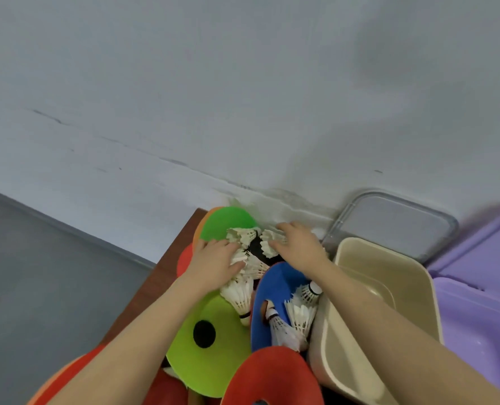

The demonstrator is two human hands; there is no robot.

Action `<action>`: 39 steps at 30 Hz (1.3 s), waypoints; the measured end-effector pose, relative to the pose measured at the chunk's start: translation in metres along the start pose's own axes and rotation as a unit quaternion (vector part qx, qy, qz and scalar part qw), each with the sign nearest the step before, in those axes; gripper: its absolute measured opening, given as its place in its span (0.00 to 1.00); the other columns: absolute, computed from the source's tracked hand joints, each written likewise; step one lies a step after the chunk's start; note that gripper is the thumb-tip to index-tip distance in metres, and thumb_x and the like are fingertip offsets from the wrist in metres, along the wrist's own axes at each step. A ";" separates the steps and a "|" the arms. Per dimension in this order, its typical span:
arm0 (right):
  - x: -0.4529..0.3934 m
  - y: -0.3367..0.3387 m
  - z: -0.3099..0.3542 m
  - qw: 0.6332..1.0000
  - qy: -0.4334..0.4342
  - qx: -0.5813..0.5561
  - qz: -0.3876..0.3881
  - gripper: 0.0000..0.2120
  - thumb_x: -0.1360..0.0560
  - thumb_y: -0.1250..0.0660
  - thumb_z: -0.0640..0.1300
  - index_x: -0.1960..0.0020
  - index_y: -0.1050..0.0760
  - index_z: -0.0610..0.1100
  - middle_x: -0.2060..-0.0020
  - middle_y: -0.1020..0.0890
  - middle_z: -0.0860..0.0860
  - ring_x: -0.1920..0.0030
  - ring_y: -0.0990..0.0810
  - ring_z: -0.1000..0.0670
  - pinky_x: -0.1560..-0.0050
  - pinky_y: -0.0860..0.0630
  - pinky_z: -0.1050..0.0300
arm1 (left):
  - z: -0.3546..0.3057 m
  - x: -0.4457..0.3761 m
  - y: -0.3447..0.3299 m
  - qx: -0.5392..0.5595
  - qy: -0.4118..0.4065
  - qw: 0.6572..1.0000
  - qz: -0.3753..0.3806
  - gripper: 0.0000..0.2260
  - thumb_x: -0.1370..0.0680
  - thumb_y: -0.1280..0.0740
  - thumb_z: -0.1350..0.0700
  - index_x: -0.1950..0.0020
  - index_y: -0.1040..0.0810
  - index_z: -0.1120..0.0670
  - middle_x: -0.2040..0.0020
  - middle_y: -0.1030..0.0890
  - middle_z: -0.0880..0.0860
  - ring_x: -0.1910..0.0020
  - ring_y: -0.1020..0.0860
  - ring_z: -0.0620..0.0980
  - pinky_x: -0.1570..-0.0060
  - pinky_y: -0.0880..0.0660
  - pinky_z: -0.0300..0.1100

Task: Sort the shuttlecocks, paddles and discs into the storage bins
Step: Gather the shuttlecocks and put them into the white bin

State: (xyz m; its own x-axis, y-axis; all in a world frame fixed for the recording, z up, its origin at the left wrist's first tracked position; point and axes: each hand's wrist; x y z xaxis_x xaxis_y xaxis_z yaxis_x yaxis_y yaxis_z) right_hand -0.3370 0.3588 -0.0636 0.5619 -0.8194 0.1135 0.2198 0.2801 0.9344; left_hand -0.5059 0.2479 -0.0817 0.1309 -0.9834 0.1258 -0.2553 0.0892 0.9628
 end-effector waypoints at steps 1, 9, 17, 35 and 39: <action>-0.005 -0.006 -0.001 1.000 -0.006 0.006 0.017 0.23 0.23 0.39 0.54 0.32 0.32 0.45 0.39 0.26 0.43 0.39 0.28 0.41 0.42 0.30 0.48 | 0.002 -0.001 -0.003 0.003 -0.004 1.000 0.019 0.23 0.21 0.42 0.42 0.28 0.36 0.48 0.34 0.27 0.49 0.36 0.30 0.50 0.36 0.41 0.50; -0.011 -0.024 -0.004 0.999 -0.005 -0.002 -0.033 0.12 0.22 0.39 0.47 0.47 0.21 0.42 0.51 0.21 0.45 0.51 0.23 0.44 0.57 0.27 0.53 | 0.005 0.001 -0.014 0.105 0.014 0.994 -0.012 0.21 0.22 0.39 0.46 0.30 0.33 0.47 0.36 0.26 0.49 0.36 0.29 0.49 0.35 0.39 0.49; -0.003 -0.018 -0.004 0.994 -0.034 0.026 -0.105 0.11 0.22 0.43 0.40 0.49 0.22 0.42 0.54 0.20 0.46 0.56 0.22 0.44 0.62 0.29 0.54 | 0.001 0.009 -0.012 0.017 0.007 1.000 0.025 0.24 0.21 0.42 0.42 0.27 0.39 0.46 0.38 0.26 0.52 0.38 0.29 0.54 0.37 0.36 0.50; 0.110 0.060 -0.024 0.901 0.117 -0.111 -0.402 0.07 0.27 0.34 0.42 0.55 0.18 0.41 0.62 0.19 0.50 0.62 0.24 0.53 0.62 0.28 0.61 | -0.058 0.046 0.056 0.112 -0.051 0.959 -0.257 0.21 0.23 0.36 0.44 0.31 0.30 0.46 0.40 0.23 0.51 0.38 0.28 0.52 0.39 0.39 0.46; 0.166 0.088 -0.057 0.898 0.079 -0.114 -0.418 0.08 0.26 0.35 0.46 0.55 0.19 0.44 0.62 0.20 0.52 0.64 0.25 0.54 0.63 0.28 0.58 | -0.111 0.062 0.071 0.128 -0.118 0.939 -0.295 0.20 0.25 0.36 0.44 0.34 0.26 0.49 0.46 0.21 0.53 0.47 0.24 0.54 0.47 0.34 0.47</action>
State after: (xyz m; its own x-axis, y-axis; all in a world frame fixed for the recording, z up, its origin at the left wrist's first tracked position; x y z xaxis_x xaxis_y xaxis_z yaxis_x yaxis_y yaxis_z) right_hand -0.1790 0.2755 0.0180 0.2268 -0.7156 -0.6606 0.7645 -0.2895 0.5760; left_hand -0.4099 0.2112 0.0212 0.1130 -0.8602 -0.4972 -0.4315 -0.4933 0.7553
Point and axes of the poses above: each hand's wrist, its own x-axis away from the middle knuckle, its own y-axis out of the back of the hand, z = x × y
